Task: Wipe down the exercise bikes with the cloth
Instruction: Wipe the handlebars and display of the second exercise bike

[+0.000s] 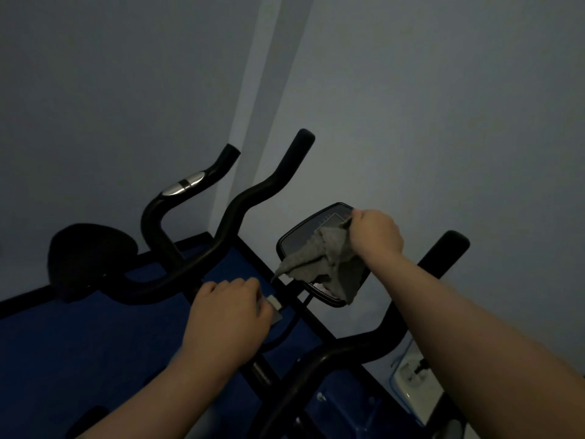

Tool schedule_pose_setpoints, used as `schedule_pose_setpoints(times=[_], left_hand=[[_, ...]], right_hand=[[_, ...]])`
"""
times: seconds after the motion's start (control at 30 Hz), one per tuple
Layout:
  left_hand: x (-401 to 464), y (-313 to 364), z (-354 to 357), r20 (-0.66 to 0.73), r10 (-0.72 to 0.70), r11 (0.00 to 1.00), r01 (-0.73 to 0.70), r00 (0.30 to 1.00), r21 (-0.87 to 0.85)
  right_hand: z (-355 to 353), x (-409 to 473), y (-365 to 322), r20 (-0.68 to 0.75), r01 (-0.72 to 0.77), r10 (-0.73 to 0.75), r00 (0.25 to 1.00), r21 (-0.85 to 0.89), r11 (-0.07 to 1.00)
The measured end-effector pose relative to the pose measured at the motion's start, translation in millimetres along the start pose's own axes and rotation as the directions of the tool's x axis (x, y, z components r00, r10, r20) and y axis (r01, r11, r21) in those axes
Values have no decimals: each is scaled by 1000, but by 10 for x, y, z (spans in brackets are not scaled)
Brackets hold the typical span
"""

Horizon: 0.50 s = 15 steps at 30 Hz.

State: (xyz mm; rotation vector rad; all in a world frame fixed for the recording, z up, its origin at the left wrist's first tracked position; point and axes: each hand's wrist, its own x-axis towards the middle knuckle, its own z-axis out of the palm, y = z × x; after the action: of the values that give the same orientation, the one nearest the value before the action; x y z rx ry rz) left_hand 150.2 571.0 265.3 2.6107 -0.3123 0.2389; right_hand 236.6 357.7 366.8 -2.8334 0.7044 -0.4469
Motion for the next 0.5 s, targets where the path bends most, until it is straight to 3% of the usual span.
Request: schedule_pose_setpoints(times=[0.17,0.27,0.3,0.37,0.5], left_hand=[[9,0,9,-1,2,1000,-2,1000,0],[7,0,2,1,-3,1000,3,1000,-17],[5,0,-2,2,-5,1000,5,1000,-13],[1,5,-10,3,-7,1000,7,1000,-9],[-2,9,-19,6,-4,1000,4,1000,-25]], right_hand=[[-189,140,-68,-6,133,-140,990,-291,948],[-200,20,-67,-33,299,-380,924,-556,776],[-134,-50,-43,8,362,-434,901,-566,741],[45,-193,8,46,390,-415,908,-452,802],[322,-370,15,10,195,-197,980,-203,960]])
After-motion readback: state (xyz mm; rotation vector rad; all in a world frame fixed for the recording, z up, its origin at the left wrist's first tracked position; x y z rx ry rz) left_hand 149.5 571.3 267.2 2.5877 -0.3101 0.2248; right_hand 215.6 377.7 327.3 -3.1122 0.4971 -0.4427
